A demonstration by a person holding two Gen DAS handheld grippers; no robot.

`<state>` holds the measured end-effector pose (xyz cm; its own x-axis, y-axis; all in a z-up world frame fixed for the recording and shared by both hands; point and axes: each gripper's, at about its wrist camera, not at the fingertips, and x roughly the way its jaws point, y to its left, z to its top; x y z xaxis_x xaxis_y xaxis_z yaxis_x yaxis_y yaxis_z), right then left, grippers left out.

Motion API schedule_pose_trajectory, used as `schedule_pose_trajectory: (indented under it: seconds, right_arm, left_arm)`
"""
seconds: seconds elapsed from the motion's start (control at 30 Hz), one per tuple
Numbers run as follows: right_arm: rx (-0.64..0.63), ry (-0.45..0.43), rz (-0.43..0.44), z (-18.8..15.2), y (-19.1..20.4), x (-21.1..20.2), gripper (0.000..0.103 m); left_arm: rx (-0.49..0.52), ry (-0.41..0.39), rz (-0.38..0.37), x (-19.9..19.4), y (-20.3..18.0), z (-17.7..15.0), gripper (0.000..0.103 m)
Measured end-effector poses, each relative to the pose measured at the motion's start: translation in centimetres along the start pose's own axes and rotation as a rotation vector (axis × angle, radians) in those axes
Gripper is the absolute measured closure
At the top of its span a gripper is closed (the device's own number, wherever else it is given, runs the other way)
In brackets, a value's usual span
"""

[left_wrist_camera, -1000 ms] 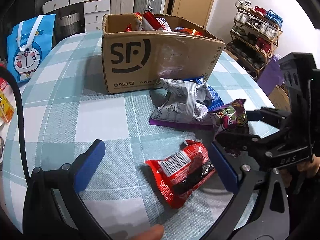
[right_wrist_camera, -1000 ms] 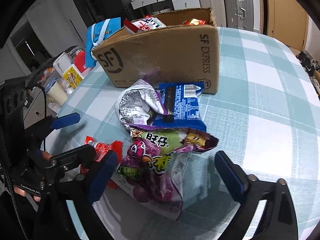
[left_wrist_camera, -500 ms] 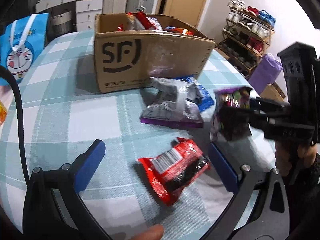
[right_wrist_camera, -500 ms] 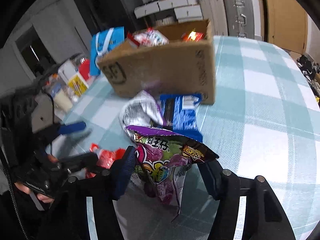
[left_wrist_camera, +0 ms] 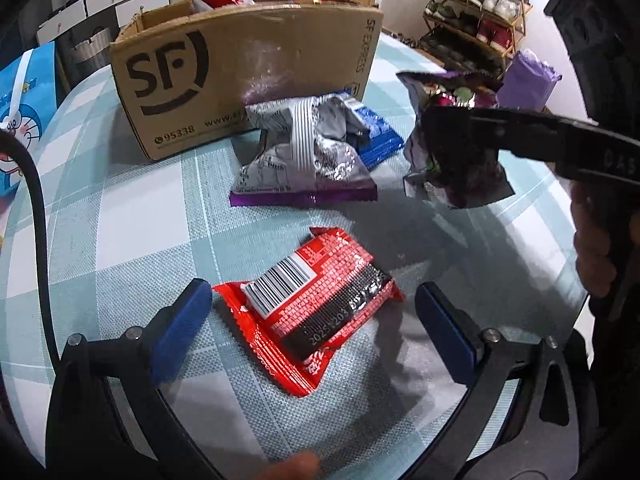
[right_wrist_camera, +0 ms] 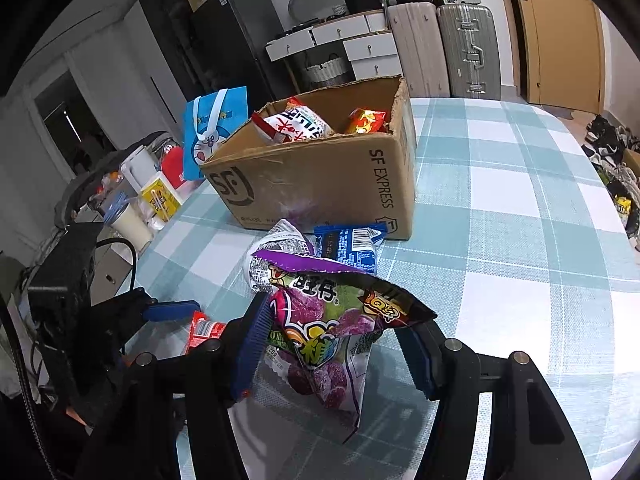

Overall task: Organize snacks
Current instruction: 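Grasp the purple grape candy bag with right tool while left tool grasps the red wafer packet, then carry both held packets over the box and open both tools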

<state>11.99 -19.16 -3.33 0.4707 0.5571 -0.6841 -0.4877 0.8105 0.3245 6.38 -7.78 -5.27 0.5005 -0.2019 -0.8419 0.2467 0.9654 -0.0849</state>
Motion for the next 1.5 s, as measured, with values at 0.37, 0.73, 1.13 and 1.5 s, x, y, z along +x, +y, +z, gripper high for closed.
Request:
schedule_pose_trajectory:
  seconds: [0.37,0.73,1.13,1.5]
  right_arm:
    - [-0.007,0.001,0.002,-0.1,0.1,0.1,0.041]
    - [0.001,-0.003,-0.004,-0.1,-0.2,0.0,0.041]
    - [-0.001,-0.030,-0.002,0.1,-0.2,-0.7,0.041]
    - [0.008,-0.088,0.007,0.6,-0.2,-2.5,0.041]
  left_arm:
    - [0.022,-0.022,-0.009,0.0,-0.5,-0.1,0.024]
    - [0.036,-0.070,-0.063,-1.1,-0.2,0.1,0.057]
    - [-0.033,-0.147,-0.069,-3.5,2.2,0.1,0.057]
    - [-0.136,-0.248,-0.065,-6.4,4.8,1.0,0.057]
